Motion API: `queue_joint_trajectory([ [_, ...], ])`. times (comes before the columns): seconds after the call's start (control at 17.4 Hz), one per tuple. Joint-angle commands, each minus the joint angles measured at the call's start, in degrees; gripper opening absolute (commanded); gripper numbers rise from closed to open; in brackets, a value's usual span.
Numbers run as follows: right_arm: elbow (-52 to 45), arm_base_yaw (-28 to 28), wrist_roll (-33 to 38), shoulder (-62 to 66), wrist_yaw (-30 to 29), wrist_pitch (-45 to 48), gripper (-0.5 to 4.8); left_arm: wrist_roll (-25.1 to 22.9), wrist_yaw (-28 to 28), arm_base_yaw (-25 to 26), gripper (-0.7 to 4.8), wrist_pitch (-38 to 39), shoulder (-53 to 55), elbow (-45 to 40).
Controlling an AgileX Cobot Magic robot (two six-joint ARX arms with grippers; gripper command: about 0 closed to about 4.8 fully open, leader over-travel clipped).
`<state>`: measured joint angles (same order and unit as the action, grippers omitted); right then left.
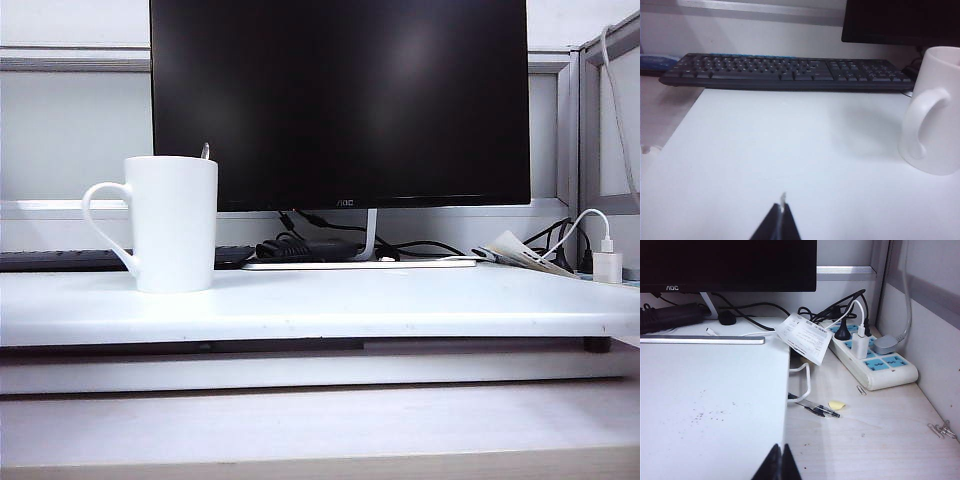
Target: Pick up a spoon and stir the liquid in the cup.
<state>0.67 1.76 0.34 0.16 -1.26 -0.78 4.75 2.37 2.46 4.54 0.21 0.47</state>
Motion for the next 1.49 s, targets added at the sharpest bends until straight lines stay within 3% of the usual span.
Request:
queue_joint_trajectory([
  [0.06, -0.37, 0.02, 0.09, -0.02, 0.02, 0.98, -0.01, 0.2, -0.02, 0.09, -0.05, -0.31, 0.0, 0.07],
  [0.34, 0.22, 0.09, 0.13, -0.02, -0.7, 1.53, 0.01, 0.26, 0.07, 0.09, -0.04, -0.76, 0.0, 0.13],
  [0.4, 1.9, 0.13, 0.5, -0.02, -2.23, 1.46, 0.67, 1.38, 0.48, 0.07, 0.62, -1.18, 0.0, 0.52],
  [0.46, 4.13, 0.13, 1.4, -0.02, -3.74, 1.4, 2.22, 3.04, 0.46, 0.07, 2.04, -1.25, 0.0, 1.14],
  [0.52, 7.3, 0.15, 1.7, -0.02, -4.92, 1.36, 4.22, 6.56, 0.48, 0.07, 4.79, -1.25, 0.0, 2.62],
  [0.57, 10.43, 0.15, 3.04, -0.02, -4.96, 0.63, 4.68, 9.16, 0.46, 0.07, 4.79, -1.55, 0.0, 3.98],
  [0.69, 18.01, 0.13, 4.28, 0.81, -6.62, -1.22, 4.68, 11.63, 4.55, 0.07, 4.79, -2.1, 0.0, 7.93],
  [0.8, 25.0, 0.15, 4.13, 4.85, -8.61, -0.96, 4.66, 11.47, 10.67, 0.04, 4.79, -2.08, 0.04, 13.64],
  [0.98, 34.58, 0.15, 3.65, 16.66, -13.6, -0.24, 4.65, 6.75, 14.01, 0.04, 4.79, -2.03, 3.21, 21.64],
  [1.09, 39.74, 0.17, 3.63, 24.52, -16.92, 3.21, 4.61, 6.21, 17.55, 0.04, 4.79, -1.99, 9.75, 27.21],
  [1.2, 46.71, 0.59, 3.76, 35.15, -21.07, 6.38, 3.99, 6.54, 22.03, 0.04, 4.79, -2.01, 20.15, 33.92],
  [1.32, 52.26, 3.5, 3.69, 44.44, -24.7, 6.6, 4.06, 6.56, 26.97, 0.0, 4.79, -2.05, 28.76, 39.12],
  [1.38, 54.34, 6.08, 3.69, 49.03, -24.85, 7.13, 4.36, 6.29, 28.59, -0.24, 4.79, -2.08, 32.76, 41.18],
  [1.49, 57.61, 11.78, 3.69, 57.53, -25.27, 8.07, 4.37, 5.9, 28.33, -2.6, 4.79, -2.43, 39.47, 42.97],
])
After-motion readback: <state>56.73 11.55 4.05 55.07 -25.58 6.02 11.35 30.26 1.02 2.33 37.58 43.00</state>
